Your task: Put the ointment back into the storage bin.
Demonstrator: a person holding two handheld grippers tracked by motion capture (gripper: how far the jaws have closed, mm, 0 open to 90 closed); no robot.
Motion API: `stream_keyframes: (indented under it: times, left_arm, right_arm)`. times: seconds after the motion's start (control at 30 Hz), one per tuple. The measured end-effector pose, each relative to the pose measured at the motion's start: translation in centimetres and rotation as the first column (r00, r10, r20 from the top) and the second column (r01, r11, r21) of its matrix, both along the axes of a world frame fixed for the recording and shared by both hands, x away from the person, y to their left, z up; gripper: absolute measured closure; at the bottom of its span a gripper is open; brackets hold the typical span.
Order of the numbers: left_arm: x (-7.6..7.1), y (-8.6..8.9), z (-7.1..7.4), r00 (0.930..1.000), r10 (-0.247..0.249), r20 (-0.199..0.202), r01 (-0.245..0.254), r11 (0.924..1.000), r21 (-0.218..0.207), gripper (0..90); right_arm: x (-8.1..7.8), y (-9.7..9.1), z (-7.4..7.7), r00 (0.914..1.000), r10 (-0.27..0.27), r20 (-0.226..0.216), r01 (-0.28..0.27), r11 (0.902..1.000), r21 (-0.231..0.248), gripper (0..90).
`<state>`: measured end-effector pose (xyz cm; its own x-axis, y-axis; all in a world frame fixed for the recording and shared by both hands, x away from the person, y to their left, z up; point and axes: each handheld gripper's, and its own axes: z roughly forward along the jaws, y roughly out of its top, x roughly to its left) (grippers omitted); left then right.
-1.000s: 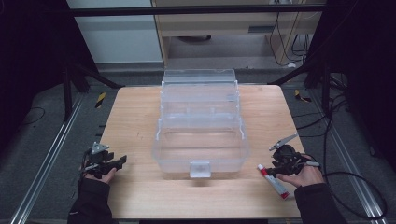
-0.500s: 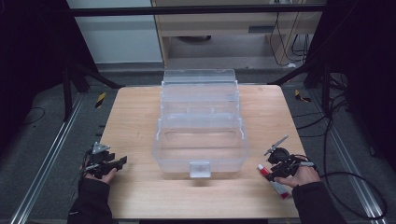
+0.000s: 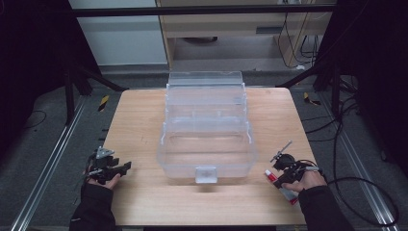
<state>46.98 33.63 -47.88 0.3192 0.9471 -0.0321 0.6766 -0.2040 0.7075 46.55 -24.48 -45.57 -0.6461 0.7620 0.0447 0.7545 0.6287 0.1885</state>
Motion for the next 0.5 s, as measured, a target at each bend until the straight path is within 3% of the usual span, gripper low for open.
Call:
stream_keyframes:
  times: [0.03,0.07,0.5]
  left_arm:
    - [0.0,0.0,0.0,1.0,0.0,0.0,0.0,1.0,0.0,42.9]
    - [0.0,-0.01,0.01,1.0,0.0,0.0,0.0,1.0,0.001,42.9]
    - [0.0,-0.06,0.01,1.0,-0.002,0.001,0.002,1.0,0.002,43.4]
  right_arm:
    - [0.0,0.0,0.0,1.0,0.0,0.0,0.0,1.0,0.0,67.0]
    - [0.23,-0.25,-0.22,0.9988,0.048,0.01,-0.048,0.9987,-0.014,67.1]
    - [0.3,-0.04,-0.91,0.9989,0.038,-0.027,-0.039,0.9988,-0.03,68.4]
